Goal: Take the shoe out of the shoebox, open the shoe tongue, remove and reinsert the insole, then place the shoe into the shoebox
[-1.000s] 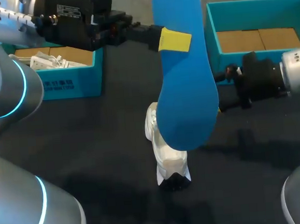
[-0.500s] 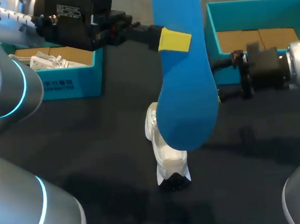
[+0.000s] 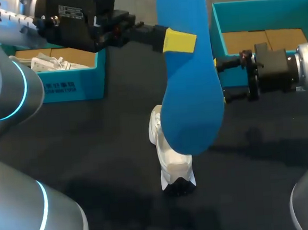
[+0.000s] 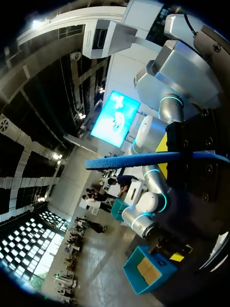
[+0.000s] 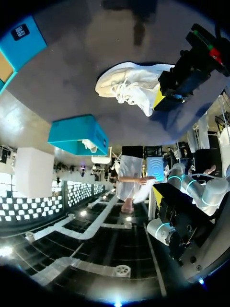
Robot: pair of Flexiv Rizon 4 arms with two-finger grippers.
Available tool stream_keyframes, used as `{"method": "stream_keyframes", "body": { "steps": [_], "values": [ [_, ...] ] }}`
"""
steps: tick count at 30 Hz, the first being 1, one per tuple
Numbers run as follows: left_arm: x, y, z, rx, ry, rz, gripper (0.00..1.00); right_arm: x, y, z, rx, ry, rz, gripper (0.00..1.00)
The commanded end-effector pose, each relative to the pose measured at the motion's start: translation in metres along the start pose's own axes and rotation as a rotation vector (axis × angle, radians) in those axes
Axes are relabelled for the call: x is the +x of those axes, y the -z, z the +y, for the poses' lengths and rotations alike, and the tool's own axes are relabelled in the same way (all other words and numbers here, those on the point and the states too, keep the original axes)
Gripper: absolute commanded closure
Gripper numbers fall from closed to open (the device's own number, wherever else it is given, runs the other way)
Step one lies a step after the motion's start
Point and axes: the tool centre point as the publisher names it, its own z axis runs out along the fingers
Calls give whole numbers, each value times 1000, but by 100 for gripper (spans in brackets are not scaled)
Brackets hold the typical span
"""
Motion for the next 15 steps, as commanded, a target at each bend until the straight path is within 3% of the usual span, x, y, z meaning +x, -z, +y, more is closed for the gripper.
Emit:
{"method": "stream_keyframes", "body": {
  "steps": [1, 2, 4, 8, 11, 12, 15],
  "values": [
    [-23, 19, -2, -47, -308, 49, 100, 0, -2, 1, 0, -1, -1, 0],
    [-29, 26, -2, -18, -359, 70, 100, 0, -2, 1, 0, -1, -1, 0],
    [-44, 36, 0, -93, -450, 37, 100, 0, -2, 1, 0, -1, -1, 0],
    [-60, 49, 3, -143, -678, 14, 100, 0, -2, 1, 0, -1, -1, 0],
    [-64, 50, 2, -196, -771, -85, 100, 0, -2, 1, 0, -1, -1, 0],
    [-62, 49, 1, -241, -893, -160, 100, 0, -2, 1, 0, -1, -1, 0],
    [-56, 48, 0, -268, -1028, -202, 100, 0, -2, 1, 0, -1, -1, 0]
  ]
}}
